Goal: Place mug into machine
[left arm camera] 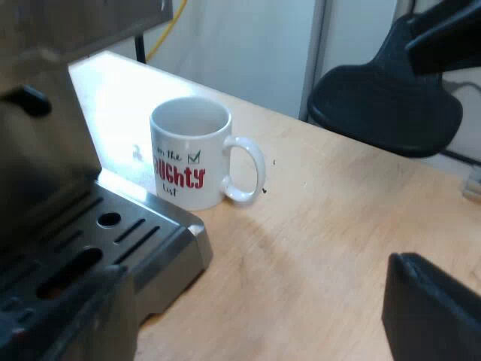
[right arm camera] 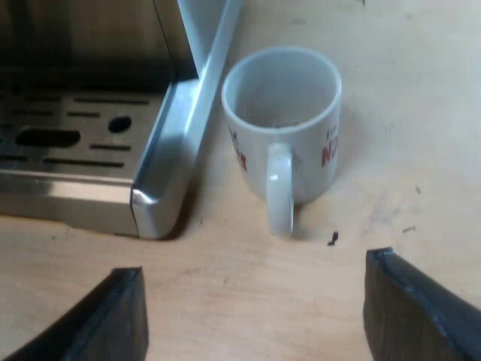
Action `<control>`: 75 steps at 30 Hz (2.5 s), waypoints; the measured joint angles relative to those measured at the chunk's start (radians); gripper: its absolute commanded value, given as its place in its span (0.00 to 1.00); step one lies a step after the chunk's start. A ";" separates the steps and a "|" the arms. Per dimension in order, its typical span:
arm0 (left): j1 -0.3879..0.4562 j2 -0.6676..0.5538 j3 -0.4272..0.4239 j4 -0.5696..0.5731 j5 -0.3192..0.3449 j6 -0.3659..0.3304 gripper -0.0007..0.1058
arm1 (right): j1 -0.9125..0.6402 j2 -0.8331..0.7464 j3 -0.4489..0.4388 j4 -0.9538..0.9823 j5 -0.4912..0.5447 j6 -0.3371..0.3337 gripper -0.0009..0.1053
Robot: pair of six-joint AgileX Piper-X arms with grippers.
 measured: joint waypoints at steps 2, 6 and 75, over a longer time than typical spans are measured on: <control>0.000 0.039 0.000 -0.035 -0.006 -0.040 0.65 | 0.000 0.026 0.000 -0.002 0.000 0.000 0.59; 0.000 0.119 0.000 -0.087 -0.015 -0.058 0.65 | 0.000 0.092 0.000 -0.018 0.000 0.000 0.59; 0.000 0.197 0.000 -0.104 -0.015 -0.060 0.65 | 0.174 0.901 0.310 -1.368 0.284 0.159 0.59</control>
